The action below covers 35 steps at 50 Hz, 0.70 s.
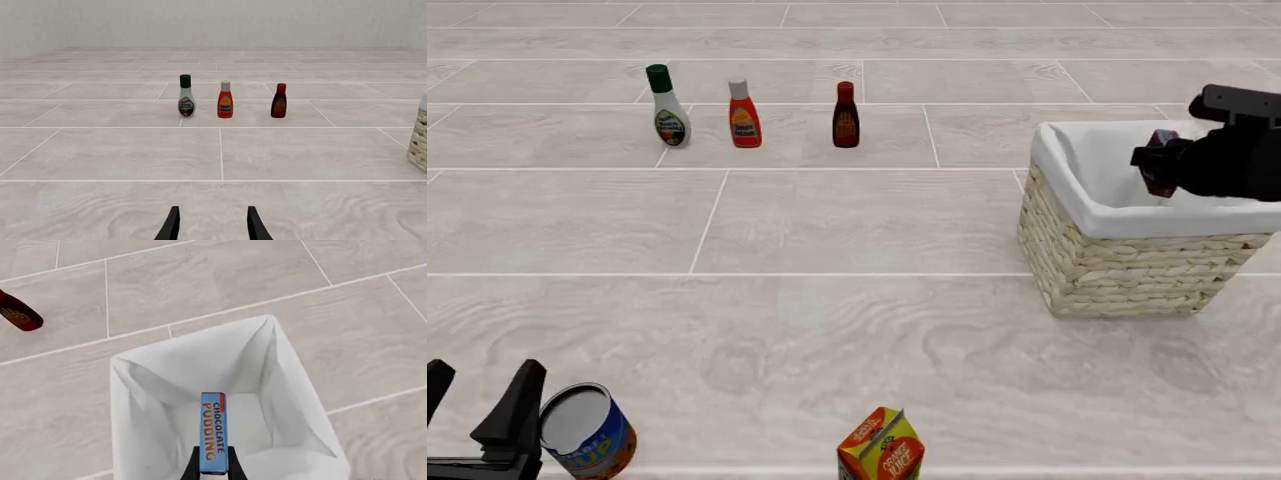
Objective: Pick the chocolate pudding and place it in the basket.
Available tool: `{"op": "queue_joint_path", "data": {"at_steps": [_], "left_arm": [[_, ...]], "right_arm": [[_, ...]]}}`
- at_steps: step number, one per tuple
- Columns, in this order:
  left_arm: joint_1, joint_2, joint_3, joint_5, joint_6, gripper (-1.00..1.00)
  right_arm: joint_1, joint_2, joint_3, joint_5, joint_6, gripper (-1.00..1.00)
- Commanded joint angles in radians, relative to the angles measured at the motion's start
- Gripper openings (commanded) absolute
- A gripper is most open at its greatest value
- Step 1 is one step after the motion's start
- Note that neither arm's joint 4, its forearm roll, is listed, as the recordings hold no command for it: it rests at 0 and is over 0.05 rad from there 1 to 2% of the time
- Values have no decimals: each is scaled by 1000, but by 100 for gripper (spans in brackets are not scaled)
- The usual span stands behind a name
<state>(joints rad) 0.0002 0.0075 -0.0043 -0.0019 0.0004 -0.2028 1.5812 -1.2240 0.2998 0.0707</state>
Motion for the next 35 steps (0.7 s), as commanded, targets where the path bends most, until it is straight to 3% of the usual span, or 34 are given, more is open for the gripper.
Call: {"op": "queue_joint_path", "data": {"at_steps": [1, 2, 3, 5, 35], "left_arm": [[0, 0, 0, 0, 0, 100], [0, 0, 0, 0, 0, 100], [0, 0, 0, 0, 0, 100], [0, 0, 0, 0, 0, 100], [0, 0, 0, 0, 0, 100]], "right_arm": [[5, 8, -4, -1, 27, -100], [5, 11, -6, 2, 32, -100], [1, 4, -3, -3, 27, 100], [24, 9, -8, 4, 54, 100], [30, 0, -36, 22, 79, 100]]}}
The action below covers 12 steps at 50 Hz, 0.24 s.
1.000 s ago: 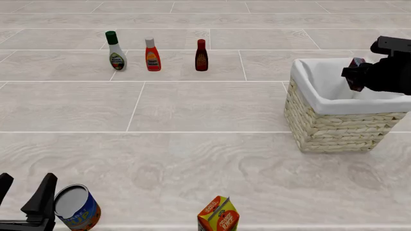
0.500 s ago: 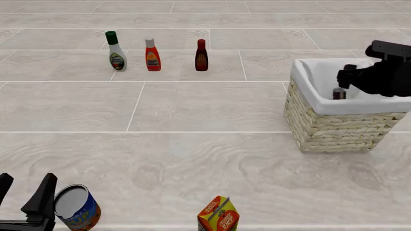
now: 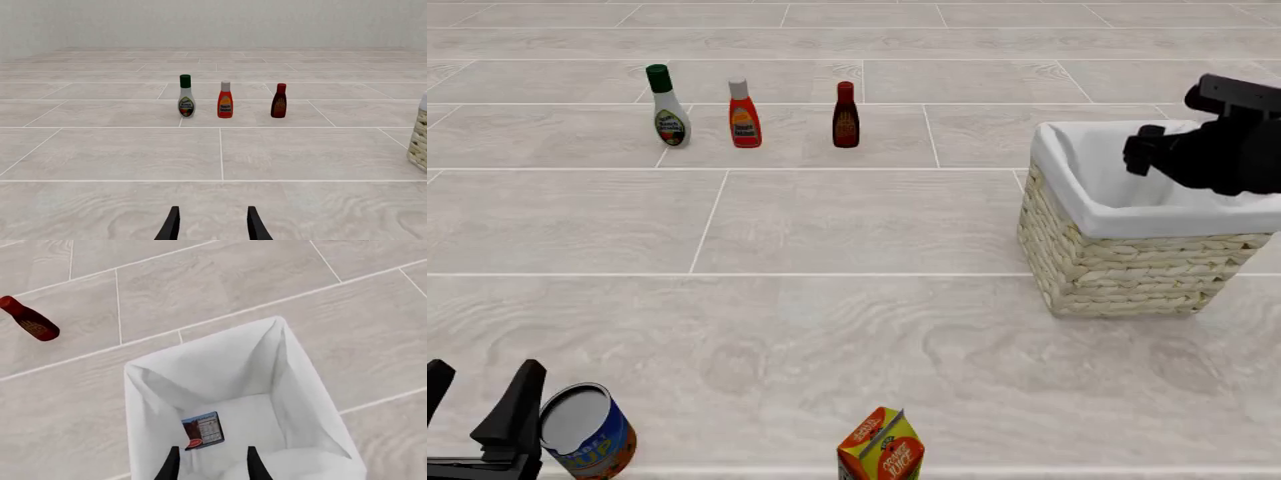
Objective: Pick the chocolate pudding and place it in the basket.
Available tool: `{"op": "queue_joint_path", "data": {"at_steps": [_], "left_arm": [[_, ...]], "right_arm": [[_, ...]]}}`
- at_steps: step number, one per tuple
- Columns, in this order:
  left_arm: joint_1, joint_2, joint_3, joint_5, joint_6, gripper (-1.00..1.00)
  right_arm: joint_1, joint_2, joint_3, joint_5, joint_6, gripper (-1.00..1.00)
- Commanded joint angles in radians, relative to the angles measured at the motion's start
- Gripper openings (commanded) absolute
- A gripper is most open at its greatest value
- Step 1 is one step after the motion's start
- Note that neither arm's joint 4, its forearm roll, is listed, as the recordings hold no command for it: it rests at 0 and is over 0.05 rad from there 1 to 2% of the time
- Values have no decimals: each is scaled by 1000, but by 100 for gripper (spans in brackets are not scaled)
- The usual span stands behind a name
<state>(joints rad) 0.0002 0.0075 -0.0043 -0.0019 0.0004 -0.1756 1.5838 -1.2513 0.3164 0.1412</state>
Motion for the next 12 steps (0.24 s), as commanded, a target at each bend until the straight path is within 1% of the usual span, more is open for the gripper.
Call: {"op": "queue_joint_path", "data": {"at_steps": [1, 12], "left_arm": [[0, 0, 0, 0, 0, 100], [0, 0, 0, 0, 0, 100]], "right_arm": [[3, -3, -9, 6, 9, 100], [9, -8, -14, 13, 12, 100]]}}
